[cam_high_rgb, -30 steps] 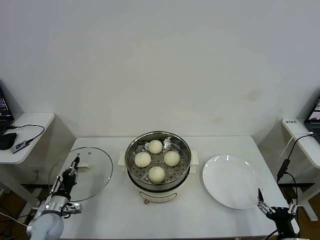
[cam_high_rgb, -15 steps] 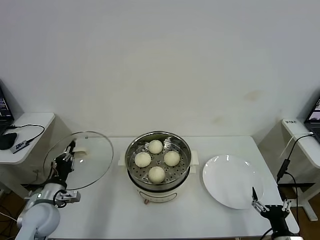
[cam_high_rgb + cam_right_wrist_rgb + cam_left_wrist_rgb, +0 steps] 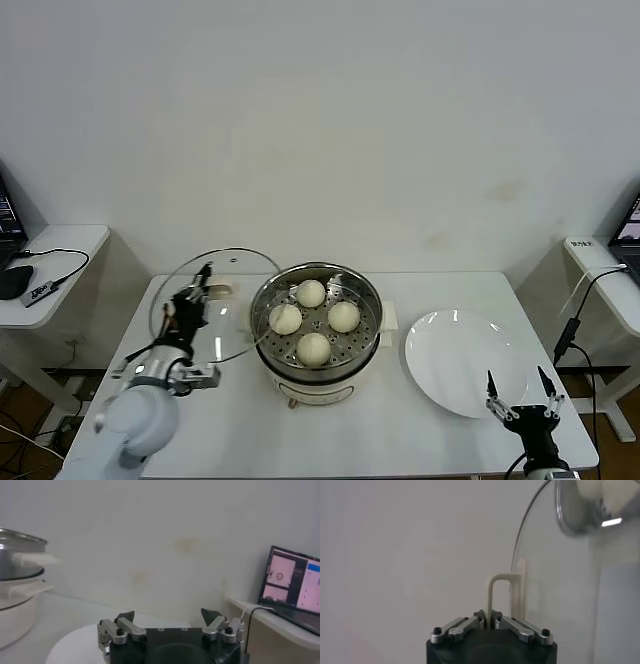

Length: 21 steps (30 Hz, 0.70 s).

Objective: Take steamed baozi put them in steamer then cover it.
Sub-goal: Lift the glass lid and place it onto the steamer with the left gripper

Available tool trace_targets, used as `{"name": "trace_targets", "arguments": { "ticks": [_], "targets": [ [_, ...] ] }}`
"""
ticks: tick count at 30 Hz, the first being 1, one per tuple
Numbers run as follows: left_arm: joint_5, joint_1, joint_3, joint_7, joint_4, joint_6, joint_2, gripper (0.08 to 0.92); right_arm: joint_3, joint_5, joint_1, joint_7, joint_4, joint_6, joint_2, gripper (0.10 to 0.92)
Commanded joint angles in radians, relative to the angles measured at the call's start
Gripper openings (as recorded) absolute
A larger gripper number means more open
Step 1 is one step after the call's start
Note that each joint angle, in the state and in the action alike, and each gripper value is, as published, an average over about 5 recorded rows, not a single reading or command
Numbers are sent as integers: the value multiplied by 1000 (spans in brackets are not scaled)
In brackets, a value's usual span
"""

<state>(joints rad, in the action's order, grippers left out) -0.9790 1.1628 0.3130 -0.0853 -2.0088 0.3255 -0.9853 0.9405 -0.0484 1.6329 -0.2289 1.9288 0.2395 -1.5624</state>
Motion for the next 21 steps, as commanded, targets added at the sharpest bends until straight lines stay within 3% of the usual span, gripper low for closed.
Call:
{"name": "trace_targets", "arguments": {
  "ticks": [1, 12, 21],
  "targets": [
    [-172, -239, -274, -124, 54, 124, -131, 147, -36, -72, -4, 11, -7, 26, -14, 823],
    [-319, -296, -362, -202, 146, 141, -282, 147, -37, -92, -16, 15, -42, 37, -15, 823],
    [-354, -290, -389, -250, 152, 155, -320, 147, -42, -101, -19, 15, -52, 38, -15, 823]
  ]
}}
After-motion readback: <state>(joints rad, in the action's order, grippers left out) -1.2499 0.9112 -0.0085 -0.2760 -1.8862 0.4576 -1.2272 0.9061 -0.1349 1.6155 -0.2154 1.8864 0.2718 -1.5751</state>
